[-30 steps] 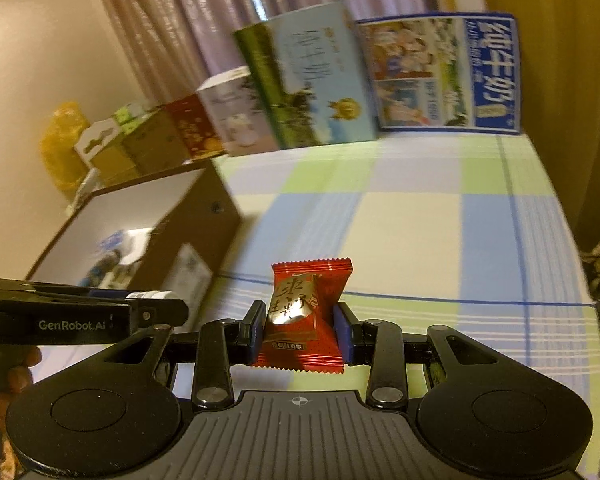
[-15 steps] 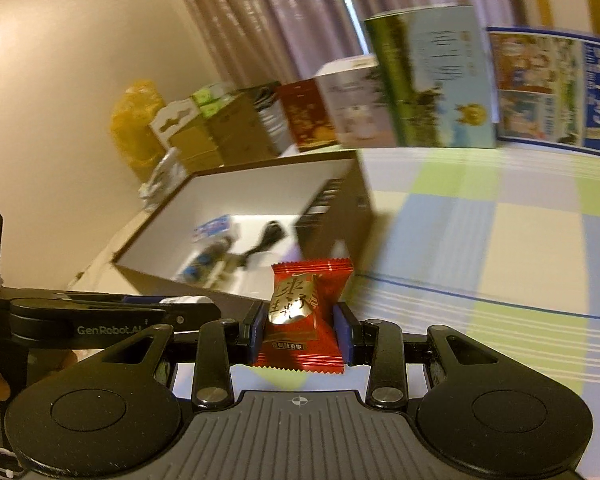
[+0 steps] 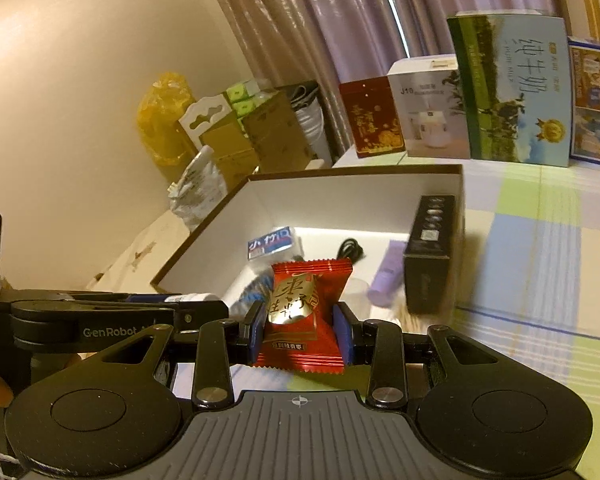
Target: Organize objects
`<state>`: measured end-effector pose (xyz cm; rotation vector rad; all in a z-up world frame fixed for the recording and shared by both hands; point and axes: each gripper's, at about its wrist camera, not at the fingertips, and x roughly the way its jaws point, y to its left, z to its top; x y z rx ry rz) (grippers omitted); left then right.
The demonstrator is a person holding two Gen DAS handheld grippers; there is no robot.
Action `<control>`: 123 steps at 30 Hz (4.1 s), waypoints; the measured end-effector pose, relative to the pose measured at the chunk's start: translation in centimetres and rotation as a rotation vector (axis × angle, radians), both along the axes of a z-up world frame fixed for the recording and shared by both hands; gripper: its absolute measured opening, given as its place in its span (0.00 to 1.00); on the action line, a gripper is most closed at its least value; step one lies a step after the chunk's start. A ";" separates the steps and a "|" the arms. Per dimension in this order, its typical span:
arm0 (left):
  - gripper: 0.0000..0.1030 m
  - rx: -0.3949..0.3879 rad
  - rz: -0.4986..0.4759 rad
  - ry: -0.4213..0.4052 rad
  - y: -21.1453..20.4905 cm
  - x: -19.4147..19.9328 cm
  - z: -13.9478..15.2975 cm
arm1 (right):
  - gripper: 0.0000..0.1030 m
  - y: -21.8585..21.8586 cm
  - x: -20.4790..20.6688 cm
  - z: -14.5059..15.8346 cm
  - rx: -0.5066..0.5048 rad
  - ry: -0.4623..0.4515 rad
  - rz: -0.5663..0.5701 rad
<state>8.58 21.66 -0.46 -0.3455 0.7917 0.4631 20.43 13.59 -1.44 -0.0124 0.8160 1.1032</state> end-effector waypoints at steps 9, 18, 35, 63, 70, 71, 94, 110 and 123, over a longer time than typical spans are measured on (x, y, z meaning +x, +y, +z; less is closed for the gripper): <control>0.44 0.025 -0.022 0.029 5.1 3.2 -1.0 | 0.33 5.3 2.1 -1.0 -0.046 -0.020 -0.062; 0.44 0.048 -0.062 0.070 9.0 7.8 -2.4 | 0.33 9.2 5.3 -2.4 -0.096 -0.025 -0.120; 0.44 -0.012 -0.129 0.188 14.8 15.3 -7.8 | 0.33 13.6 9.3 -5.7 -0.192 -0.003 -0.201; 0.80 0.003 -0.107 0.206 16.7 15.3 -7.2 | 0.52 14.4 10.8 -6.8 -0.192 0.011 -0.195; 0.83 0.015 -0.101 0.195 15.8 13.8 -6.1 | 0.63 13.0 9.2 -5.8 -0.188 -0.019 -0.177; 0.83 0.016 -0.102 0.191 15.7 13.6 -5.8 | 0.65 12.8 9.1 -5.6 -0.187 -0.022 -0.178; 0.93 0.047 -0.095 0.105 8.9 4.9 -1.1 | 0.98 4.9 2.4 -1.8 -0.152 -0.034 -0.220; 0.99 0.118 -0.127 0.056 -0.7 -0.5 1.2 | 0.98 -4.0 -1.9 -0.1 -0.159 -0.035 -0.238; 0.99 0.072 -0.221 0.048 -8.8 -1.1 1.3 | 0.98 -13.8 -4.0 1.1 -0.182 -0.057 -0.343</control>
